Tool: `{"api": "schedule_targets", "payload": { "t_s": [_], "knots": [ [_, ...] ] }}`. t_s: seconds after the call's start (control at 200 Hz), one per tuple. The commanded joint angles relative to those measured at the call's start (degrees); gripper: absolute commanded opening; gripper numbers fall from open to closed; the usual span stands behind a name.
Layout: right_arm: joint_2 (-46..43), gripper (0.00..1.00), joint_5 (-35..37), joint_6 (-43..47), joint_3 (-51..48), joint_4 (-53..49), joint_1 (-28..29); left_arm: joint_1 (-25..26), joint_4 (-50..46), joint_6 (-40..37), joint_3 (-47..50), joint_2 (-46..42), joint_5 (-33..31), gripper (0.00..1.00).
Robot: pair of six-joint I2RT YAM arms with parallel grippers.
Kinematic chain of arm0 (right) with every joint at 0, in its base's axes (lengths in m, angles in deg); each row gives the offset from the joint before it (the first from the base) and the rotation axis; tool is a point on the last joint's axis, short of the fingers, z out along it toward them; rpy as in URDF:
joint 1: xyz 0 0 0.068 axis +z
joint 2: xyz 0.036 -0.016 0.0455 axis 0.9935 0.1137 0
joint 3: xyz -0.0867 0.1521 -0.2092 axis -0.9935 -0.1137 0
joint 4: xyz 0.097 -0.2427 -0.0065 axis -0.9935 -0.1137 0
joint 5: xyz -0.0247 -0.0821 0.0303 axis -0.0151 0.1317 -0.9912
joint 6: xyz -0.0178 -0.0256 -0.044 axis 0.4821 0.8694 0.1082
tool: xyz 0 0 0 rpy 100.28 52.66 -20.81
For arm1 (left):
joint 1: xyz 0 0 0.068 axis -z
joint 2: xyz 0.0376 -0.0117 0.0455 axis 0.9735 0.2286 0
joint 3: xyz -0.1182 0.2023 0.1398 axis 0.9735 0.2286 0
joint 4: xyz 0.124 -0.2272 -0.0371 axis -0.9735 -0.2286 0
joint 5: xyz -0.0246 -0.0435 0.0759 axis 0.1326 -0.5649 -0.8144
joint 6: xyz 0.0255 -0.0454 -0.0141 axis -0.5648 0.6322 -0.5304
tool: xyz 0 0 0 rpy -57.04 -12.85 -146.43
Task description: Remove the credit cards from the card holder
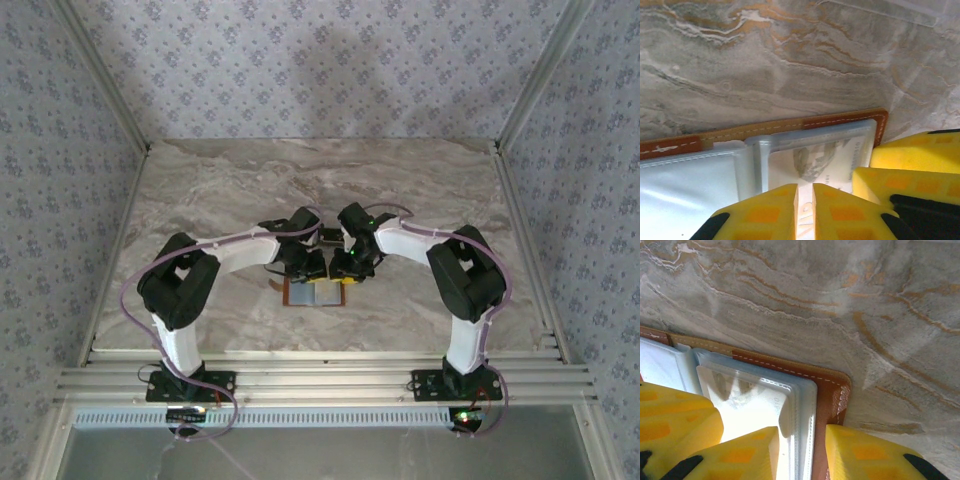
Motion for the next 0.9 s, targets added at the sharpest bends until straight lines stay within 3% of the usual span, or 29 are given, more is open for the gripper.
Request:
{"api": "schedule_targets", "payload": {
  "t_s": [0.0, 0.445, 0.894],
  "knots": [
    [0.8, 0.32, 0.6, -0.4, -0.8, -1.1, 0.2, -0.7, 0.3, 0.6, 1.8, -1.6, 0.6, 0.16],
    [-3.8, 0.32, 1.8, -1.1, 1.3, -4.5, 1.2, -1.8, 2.1, 0.9, 4.4, -4.8, 1.9, 0.16],
    [1.0, 0.33, 1.5, -1.5, 1.3, -2.8, 1.8, -2.2, 2.2, 0.6, 5.6, -5.1, 1.9, 0.17]
  ]
}}
